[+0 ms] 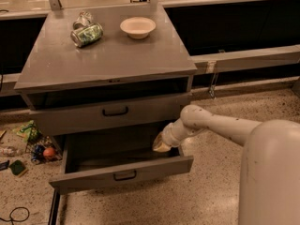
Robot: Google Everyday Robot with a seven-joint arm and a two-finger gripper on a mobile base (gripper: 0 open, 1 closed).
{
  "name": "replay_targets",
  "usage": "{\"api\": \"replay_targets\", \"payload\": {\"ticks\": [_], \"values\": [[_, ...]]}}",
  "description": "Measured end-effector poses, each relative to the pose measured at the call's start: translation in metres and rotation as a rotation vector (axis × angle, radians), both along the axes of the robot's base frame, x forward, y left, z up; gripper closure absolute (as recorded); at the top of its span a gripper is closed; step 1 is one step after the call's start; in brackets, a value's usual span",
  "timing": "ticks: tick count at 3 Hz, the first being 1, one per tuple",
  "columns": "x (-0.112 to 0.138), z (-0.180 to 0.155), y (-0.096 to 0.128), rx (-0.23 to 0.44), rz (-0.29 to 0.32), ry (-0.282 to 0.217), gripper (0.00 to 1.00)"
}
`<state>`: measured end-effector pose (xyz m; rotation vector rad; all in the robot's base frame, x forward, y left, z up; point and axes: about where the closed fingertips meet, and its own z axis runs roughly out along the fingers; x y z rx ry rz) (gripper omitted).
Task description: Open middle drawer
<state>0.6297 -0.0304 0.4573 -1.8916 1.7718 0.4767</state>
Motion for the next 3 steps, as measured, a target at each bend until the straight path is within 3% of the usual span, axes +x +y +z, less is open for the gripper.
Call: {"api": "replay_targets", "payload": {"ticks": [1, 2, 3], "values": [[-0.007, -0.037, 0.018, -0.006, 0.029, 0.044, 1.0], [-0.012, -0.058, 0.032, -0.001, 0.051, 0.073, 1.0], [-0.035, -0.071, 0.04, 0.005, 0.077, 0.125, 1.0]]}}
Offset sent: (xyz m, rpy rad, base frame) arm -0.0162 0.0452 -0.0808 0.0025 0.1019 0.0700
